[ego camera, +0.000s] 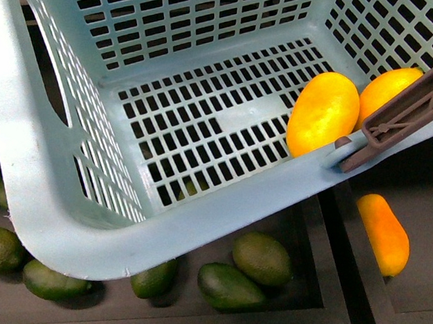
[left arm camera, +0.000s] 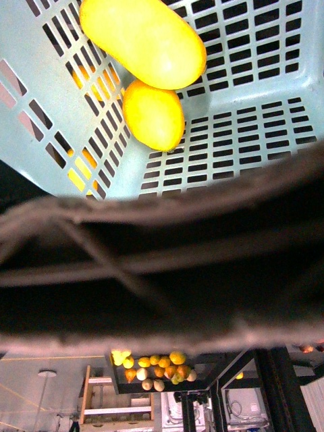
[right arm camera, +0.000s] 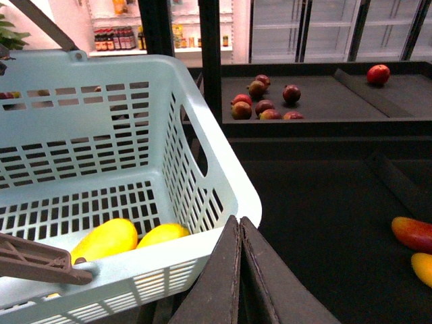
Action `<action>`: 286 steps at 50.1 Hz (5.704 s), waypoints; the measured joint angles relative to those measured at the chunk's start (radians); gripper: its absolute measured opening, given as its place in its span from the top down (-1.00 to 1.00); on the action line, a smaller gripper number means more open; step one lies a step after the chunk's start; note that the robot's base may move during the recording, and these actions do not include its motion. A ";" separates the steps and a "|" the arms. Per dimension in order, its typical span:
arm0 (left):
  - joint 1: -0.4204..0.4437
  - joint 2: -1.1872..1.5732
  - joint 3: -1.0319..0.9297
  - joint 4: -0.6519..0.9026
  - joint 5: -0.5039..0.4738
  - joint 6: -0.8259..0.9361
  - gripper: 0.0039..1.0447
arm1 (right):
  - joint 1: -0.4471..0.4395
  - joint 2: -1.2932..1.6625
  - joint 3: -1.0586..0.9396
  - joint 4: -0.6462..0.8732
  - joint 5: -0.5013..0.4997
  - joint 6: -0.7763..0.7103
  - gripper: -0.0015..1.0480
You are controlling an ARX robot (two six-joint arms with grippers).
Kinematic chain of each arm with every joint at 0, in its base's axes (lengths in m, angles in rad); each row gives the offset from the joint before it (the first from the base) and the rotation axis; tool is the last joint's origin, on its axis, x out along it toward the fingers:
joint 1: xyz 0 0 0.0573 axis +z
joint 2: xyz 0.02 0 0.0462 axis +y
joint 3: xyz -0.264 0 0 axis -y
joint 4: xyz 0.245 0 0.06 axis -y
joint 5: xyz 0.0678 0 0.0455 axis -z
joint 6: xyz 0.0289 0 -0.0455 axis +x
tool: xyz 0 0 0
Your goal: Pick lemon and mango into basket
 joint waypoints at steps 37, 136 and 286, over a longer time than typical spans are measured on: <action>0.000 0.000 0.000 0.000 0.003 -0.001 0.91 | 0.000 -0.251 0.000 -0.257 0.000 -0.001 0.80; -0.010 0.005 -0.018 0.063 -0.190 -0.053 0.91 | -0.004 -0.255 0.000 -0.261 -0.004 -0.003 -0.83; 0.714 -0.781 -1.357 1.071 -0.163 0.983 0.94 | -0.004 -0.255 0.000 -0.261 0.000 -0.002 -0.83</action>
